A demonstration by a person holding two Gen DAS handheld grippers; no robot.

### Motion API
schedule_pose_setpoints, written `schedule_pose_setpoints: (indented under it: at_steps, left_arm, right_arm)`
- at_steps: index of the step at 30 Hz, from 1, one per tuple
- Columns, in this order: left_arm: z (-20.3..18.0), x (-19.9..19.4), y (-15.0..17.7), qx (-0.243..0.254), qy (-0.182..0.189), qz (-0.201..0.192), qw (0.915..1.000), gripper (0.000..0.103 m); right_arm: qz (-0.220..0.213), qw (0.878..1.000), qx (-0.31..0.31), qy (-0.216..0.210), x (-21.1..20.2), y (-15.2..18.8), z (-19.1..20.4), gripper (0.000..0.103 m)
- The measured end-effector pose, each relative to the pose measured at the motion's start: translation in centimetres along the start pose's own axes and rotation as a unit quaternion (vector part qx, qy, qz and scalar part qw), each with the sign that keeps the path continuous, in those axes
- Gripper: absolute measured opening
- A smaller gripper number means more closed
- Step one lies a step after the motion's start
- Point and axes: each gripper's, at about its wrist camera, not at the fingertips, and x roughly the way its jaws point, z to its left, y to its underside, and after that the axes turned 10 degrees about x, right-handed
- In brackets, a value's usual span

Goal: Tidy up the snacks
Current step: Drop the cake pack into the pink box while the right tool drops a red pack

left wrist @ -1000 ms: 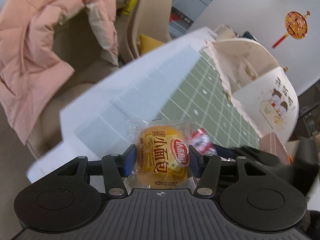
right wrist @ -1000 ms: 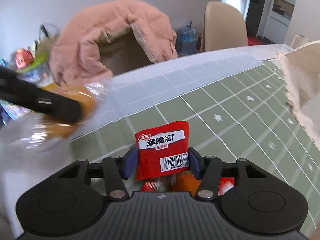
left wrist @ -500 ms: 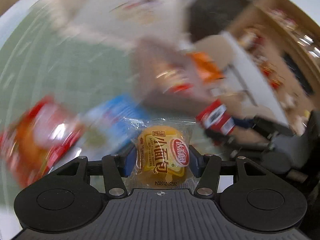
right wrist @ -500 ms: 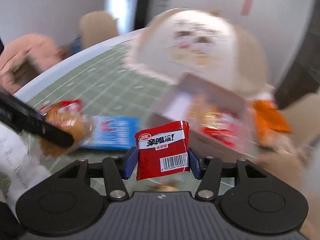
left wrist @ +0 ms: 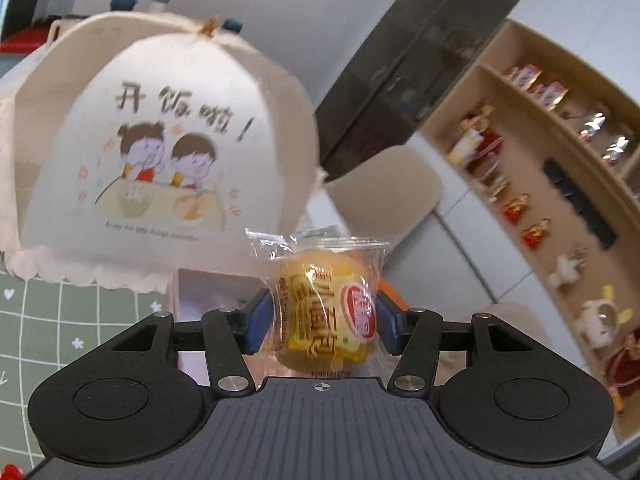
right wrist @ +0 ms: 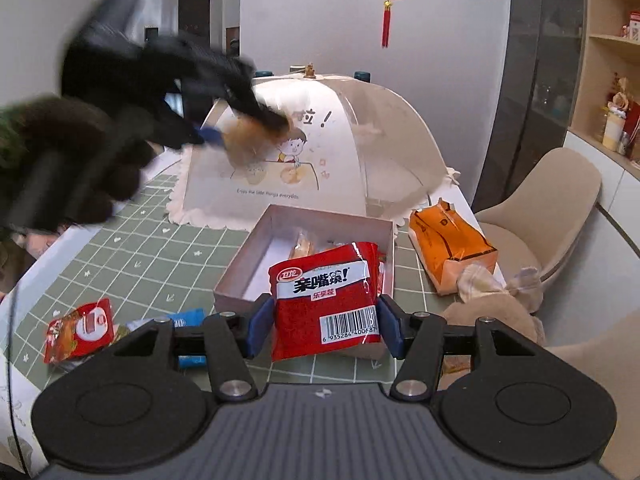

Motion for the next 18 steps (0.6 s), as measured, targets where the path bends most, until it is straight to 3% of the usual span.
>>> schedule_pose_setpoints:
  at_steps: [4,7,9,11,13,15,18]
  left_arm:
    - [1.8,-0.9,1.3,-0.006,0.005,-0.021,0.9997,0.059]
    - [3.0,-0.8,1.4,-0.025,0.024,-0.006,0.9994,0.059]
    - [2.5,0.9,1.3,-0.014,0.017,0.013,0.9997,0.06]
    - [1.9,4.4,2.0,0.02,0.031,0.06,0.9975,0.06]
    - [1.6,6.9,4.0,0.037,-0.001,0.096,0.9947,0.058]
    - [1.9,7.2,5.6,0.033,-0.004,0.092,0.9952,0.058]
    - [3.8,5.6,6.3,-0.014,-0.001,0.068,0.9976,0.058]
  right_arm:
    - [-0.01,1.0,0.002,0.007,0.1,-0.6,-0.6,0.056]
    - [-0.008,1.0,0.007,0.008,1.0,-1.5,-1.0,0.056]
    - [-0.01,1.0,0.01,0.007,2.1,-2.6,-1.0,0.056]
    - [-0.017,1.0,0.022,0.002,3.3,-4.1,-1.0,0.056]
    - [-0.026,0.999,0.033,0.009,4.3,-5.6,-1.0,0.056]
    - [-0.036,0.998,0.036,0.022,4.9,-6.6,-1.0,0.056]
    - [-0.038,0.998,0.049,0.024,5.2,-7.3,-1.3,0.056]
